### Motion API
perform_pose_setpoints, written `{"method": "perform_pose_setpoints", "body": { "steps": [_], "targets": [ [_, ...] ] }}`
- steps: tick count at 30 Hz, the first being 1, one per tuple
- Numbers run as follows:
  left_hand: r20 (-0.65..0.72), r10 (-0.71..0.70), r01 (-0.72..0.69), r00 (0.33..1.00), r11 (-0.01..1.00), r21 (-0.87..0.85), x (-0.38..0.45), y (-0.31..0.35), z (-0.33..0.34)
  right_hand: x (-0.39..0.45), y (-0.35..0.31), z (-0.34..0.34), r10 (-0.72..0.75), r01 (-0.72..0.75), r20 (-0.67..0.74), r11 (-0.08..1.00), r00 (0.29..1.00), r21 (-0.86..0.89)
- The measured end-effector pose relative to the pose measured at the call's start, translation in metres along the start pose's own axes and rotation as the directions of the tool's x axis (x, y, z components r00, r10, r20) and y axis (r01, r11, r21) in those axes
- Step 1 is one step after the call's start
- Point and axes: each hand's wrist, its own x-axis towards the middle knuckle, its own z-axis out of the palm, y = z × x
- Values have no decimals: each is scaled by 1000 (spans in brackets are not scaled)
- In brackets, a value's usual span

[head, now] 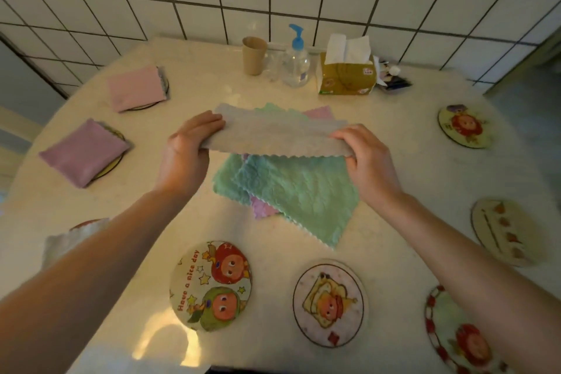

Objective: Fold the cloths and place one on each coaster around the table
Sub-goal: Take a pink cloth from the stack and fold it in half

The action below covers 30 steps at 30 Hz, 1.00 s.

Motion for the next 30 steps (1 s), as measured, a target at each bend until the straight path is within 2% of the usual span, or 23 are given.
{"method": "perform_pose_setpoints", "body": {
  "steps": [6,12,14,17,21,25,28,30],
  "targets": [
    [184,138,-152,973,986,64,-118,-31,-51,-90,-53,23,-104,114,182,992,978,-47],
    [475,-11,-31,880,996,80,-260,-76,-58,-214,-89,73,-75,109,415,992,907,-59],
    [522,-50,-2,851,995,99,-285,-75,-55,-235,-95,75,-59,94,476,994,878,-49],
    [533,-78,17,842,993,119,-317,-67,-63,-261,-114,75,-3,33,512,998,859,-50],
    [552,-117,69,826,992,107,-335,-64,-75,-289,-131,70,111,-126,549,992,828,-11],
    [559,-314,350,767,936,46,-319,-59,-88,-289,-140,60,288,-382,567,923,771,52],
    [587,-424,527,690,850,-6,-297,-62,-93,-274,-136,55,431,-541,427,822,795,176],
    [554,-506,636,662,769,-57,-281,-66,-91,-260,-132,51,544,-651,383,717,746,250]
  ]
}}
